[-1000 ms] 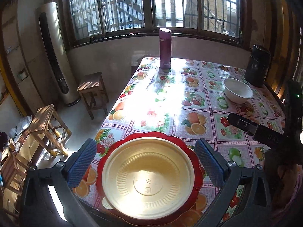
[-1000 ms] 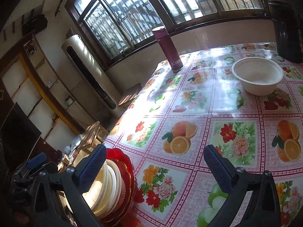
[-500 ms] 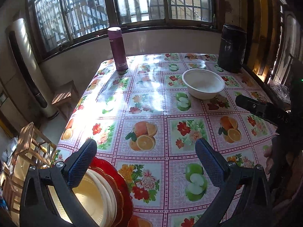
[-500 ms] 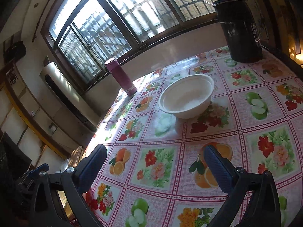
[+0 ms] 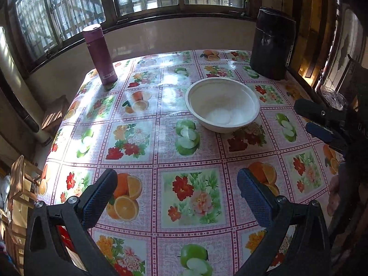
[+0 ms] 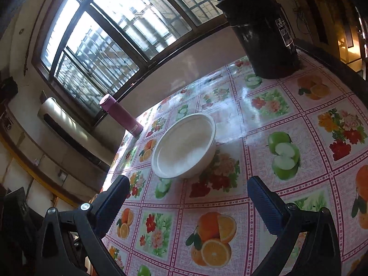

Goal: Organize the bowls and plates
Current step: 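Move both tools toward the white bowl beside the kettle, then close both tools on the white bowl rim and lift it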

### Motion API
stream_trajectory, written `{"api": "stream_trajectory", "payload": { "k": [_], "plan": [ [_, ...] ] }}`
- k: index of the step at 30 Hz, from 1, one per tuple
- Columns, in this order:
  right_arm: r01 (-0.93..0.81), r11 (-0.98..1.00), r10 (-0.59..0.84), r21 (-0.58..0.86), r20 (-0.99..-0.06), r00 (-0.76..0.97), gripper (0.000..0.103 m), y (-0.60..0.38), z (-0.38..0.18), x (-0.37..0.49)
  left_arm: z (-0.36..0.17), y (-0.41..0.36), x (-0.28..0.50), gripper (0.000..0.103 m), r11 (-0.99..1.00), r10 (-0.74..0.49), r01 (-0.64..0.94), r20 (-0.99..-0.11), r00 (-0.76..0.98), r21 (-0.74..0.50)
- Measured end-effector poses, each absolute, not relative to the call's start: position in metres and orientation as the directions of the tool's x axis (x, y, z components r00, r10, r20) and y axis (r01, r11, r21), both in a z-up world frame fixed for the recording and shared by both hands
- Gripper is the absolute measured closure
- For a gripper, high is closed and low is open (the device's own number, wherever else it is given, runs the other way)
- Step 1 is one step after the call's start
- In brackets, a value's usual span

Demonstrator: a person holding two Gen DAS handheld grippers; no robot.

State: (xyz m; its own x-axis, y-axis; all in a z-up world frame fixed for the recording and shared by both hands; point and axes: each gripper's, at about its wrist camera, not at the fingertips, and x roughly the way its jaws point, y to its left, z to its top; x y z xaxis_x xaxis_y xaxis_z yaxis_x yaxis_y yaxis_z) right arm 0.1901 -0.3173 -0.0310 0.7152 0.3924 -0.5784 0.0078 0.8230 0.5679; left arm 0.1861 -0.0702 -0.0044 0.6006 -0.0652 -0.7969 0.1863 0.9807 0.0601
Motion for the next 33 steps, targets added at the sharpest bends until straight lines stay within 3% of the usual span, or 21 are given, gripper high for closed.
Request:
{"api": "stream_trajectory", "payload": {
  "k": [15, 23, 33],
  "plan": [
    [0.052, 0.724, 0.491, 0.688, -0.566, 0.662, 0.0, -0.332, -0.063, 0.275, -0.038, -0.074, 0.338, 0.0, 0.984, -0.162, 0.126, -0.919, 0.36, -0.124],
    [0.063, 0.713, 0.509, 0.698, -0.577, 0.638, 0.0, -0.334, -0.083, 0.295, -0.062, -0.079, 0.361, 0.0, 0.974, -0.225, 0.102, -0.924, 0.31, -0.203],
    [0.074, 0.71, 0.518, 0.701, -0.59, 0.62, 0.001, -0.33, -0.099, 0.31, -0.071, -0.082, 0.372, 0.003, 0.981, -0.192, 0.078, -0.921, 0.338, -0.176]
  ]
}}
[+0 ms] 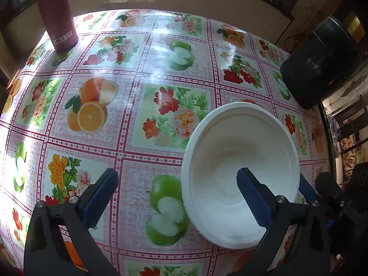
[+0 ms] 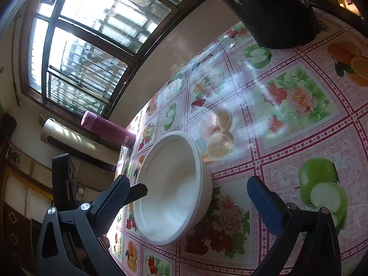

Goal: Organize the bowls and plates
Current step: 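Close both tools on the white bowl rim and lift it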

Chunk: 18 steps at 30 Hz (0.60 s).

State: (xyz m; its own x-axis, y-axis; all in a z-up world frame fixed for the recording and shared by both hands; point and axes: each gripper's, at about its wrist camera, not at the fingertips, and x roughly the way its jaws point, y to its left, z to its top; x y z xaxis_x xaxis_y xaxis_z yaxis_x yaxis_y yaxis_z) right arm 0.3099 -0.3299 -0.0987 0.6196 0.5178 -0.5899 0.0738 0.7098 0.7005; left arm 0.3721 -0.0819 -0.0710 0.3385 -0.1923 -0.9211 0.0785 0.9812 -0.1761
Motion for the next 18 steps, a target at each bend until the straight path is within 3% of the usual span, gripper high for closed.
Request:
{"api": "stream_trajectory", "payload": {
  "k": [2, 4, 6, 10, 14, 18],
  "plan": [
    [0.073, 0.716, 0.518, 0.694, -0.598, 0.612, 0.004, -0.326, -0.1, 0.313, -0.074, -0.085, 0.373, 0.009, 0.982, -0.189, 0.088, -0.926, 0.326, -0.17],
    [0.08, 0.72, 0.514, 0.689, -0.607, 0.606, 0.016, -0.323, -0.102, 0.314, -0.078, -0.085, 0.374, 0.025, 0.982, -0.19, 0.083, -0.929, 0.317, -0.172],
    [0.089, 0.726, 0.509, 0.682, -0.62, 0.597, 0.03, -0.322, -0.105, 0.316, -0.082, -0.085, 0.376, 0.035, 0.98, -0.2, 0.078, -0.931, 0.304, -0.185],
    [0.097, 0.719, 0.509, 0.688, -0.617, 0.6, 0.043, -0.324, -0.111, 0.315, -0.082, -0.087, 0.376, 0.053, 0.975, -0.222, 0.079, -0.924, 0.312, -0.207],
    [0.09, 0.721, 0.507, 0.688, -0.61, 0.609, 0.05, -0.324, -0.11, 0.314, -0.079, -0.086, 0.375, 0.061, 0.97, -0.241, 0.087, -0.917, 0.318, -0.226],
    [0.108, 0.726, 0.488, 0.679, -0.62, 0.614, 0.058, -0.326, -0.112, 0.312, -0.074, -0.086, 0.372, 0.075, 0.974, -0.227, 0.103, -0.914, 0.338, -0.204]
  ]
}}
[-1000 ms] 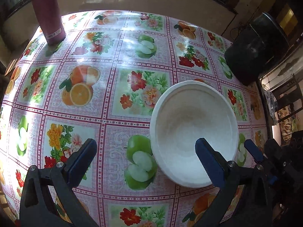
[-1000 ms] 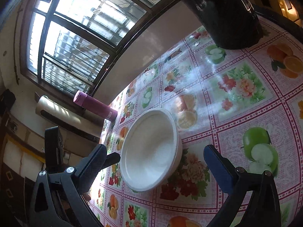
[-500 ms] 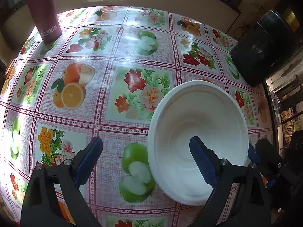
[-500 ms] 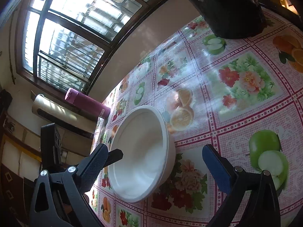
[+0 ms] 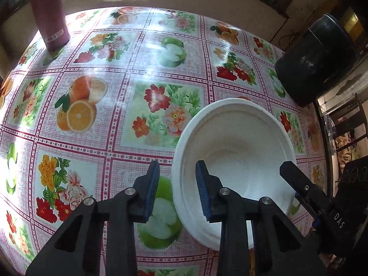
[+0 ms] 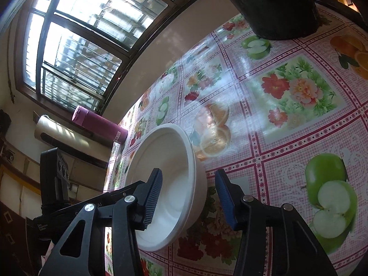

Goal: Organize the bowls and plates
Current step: 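Close both tools on the white bowl rim and lift it, then carry the white bowl with both tools over the red plate stack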

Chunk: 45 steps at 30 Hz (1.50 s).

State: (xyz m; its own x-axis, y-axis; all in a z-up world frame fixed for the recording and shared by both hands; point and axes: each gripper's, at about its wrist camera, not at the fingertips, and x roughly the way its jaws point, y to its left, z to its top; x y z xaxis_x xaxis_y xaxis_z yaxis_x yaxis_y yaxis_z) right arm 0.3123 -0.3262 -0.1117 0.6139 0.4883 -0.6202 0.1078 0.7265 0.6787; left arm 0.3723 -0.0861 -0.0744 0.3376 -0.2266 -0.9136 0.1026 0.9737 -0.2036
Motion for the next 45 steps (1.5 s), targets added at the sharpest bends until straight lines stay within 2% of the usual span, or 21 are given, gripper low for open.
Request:
{"api": "stream_trajectory", "payload": {
  "k": [3, 5, 6, 7, 10, 26, 35, 45],
  "plan": [
    [0.116, 0.737, 0.468, 0.665, -0.627, 0.623, 0.069, -0.328, -0.111, 0.311, -0.072, -0.088, 0.37, 0.086, 0.976, -0.213, 0.121, -0.914, 0.345, -0.181],
    [0.113, 0.736, 0.47, 0.667, -0.625, 0.624, 0.075, -0.328, -0.111, 0.311, -0.071, -0.091, 0.369, 0.09, 0.977, -0.205, 0.132, -0.915, 0.347, -0.168],
    [0.108, 0.739, 0.472, 0.665, -0.626, 0.622, 0.083, -0.327, -0.111, 0.312, -0.071, -0.092, 0.369, 0.094, 0.978, -0.2, 0.136, -0.915, 0.352, -0.161],
    [0.102, 0.739, 0.476, 0.666, -0.623, 0.621, 0.089, -0.326, -0.111, 0.312, -0.07, -0.092, 0.368, 0.094, 0.978, -0.196, 0.14, -0.914, 0.356, -0.156],
    [0.103, 0.753, 0.459, 0.65, -0.631, 0.625, 0.092, -0.324, -0.108, 0.311, -0.068, -0.094, 0.367, 0.094, 0.978, -0.194, 0.147, -0.912, 0.361, -0.15],
    [0.116, 0.771, 0.445, 0.627, -0.659, 0.607, 0.092, -0.329, -0.1, 0.29, -0.06, -0.1, 0.338, 0.095, 0.973, -0.208, 0.173, -0.91, 0.358, -0.154],
    [0.107, 0.788, 0.427, 0.607, -0.663, 0.615, 0.092, -0.342, -0.077, 0.217, -0.049, -0.114, 0.272, 0.095, 0.957, -0.258, 0.225, -0.894, 0.366, -0.184],
    [0.042, 0.837, 0.397, 0.546, -0.658, 0.64, 0.092, -0.325, -0.034, 0.124, -0.015, -0.103, 0.179, 0.094, 0.949, -0.284, 0.259, -0.843, 0.457, -0.18]
  ]
}}
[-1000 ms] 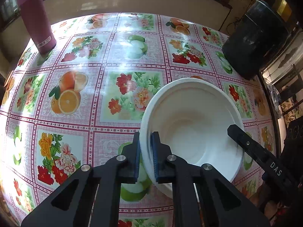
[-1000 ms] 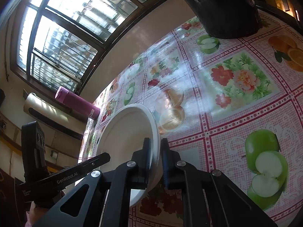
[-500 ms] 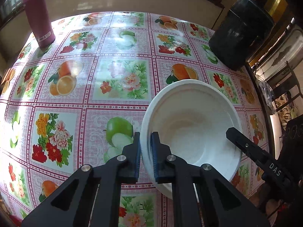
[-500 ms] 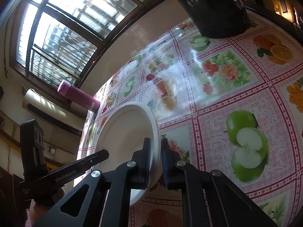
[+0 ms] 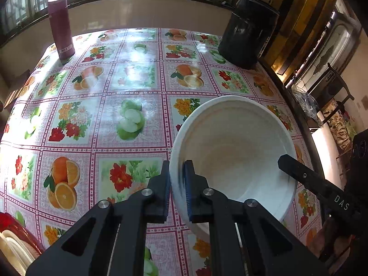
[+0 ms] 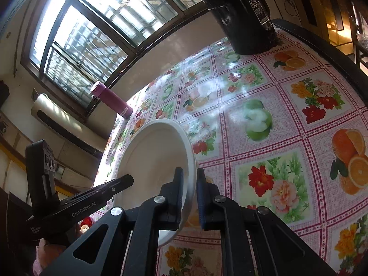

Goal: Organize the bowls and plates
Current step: 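Carry the white bowl with both tools over the red plate stack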

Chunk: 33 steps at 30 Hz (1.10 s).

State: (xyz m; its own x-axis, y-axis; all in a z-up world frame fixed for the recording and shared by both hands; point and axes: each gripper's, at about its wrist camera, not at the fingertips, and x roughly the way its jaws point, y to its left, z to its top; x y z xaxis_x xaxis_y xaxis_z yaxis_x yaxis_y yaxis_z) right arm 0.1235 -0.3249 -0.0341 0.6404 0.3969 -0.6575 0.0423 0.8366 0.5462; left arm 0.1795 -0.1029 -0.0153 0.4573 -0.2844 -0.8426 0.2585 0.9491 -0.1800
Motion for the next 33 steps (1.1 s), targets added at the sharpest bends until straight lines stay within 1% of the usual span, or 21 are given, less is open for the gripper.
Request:
{"api": "stream_trajectory", "payload": {
  "k": [10, 20, 26, 30, 33],
  "plan": [
    [-0.114, 0.838, 0.468, 0.533, -0.597, 0.652, 0.092, -0.255, 0.004, 0.057, 0.023, -0.031, 0.099, 0.094, 0.967, -0.237, 0.22, -0.78, 0.579, -0.131],
    [-0.309, 0.791, 0.598, 0.529, -0.557, 0.576, 0.092, -0.133, 0.024, 0.04, 0.039, 0.087, 0.041, 0.093, 0.992, -0.128, 0.079, -0.746, 0.653, -0.101],
    [-0.399, 0.762, 0.646, 0.509, -0.558, 0.521, 0.091, -0.06, 0.03, 0.034, 0.04, 0.145, 0.016, 0.093, 0.996, -0.055, -0.017, -0.725, 0.686, -0.092],
    [-0.432, 0.758, 0.652, 0.489, -0.576, 0.492, 0.091, -0.023, 0.024, 0.03, 0.029, 0.172, 0.008, 0.093, 0.994, -0.016, -0.067, -0.73, 0.683, -0.085],
    [-0.438, 0.762, 0.646, 0.476, -0.597, 0.476, 0.091, -0.004, 0.015, 0.029, 0.017, 0.186, 0.006, 0.093, 0.992, -0.011, -0.089, -0.743, 0.67, -0.095]
  ]
}}
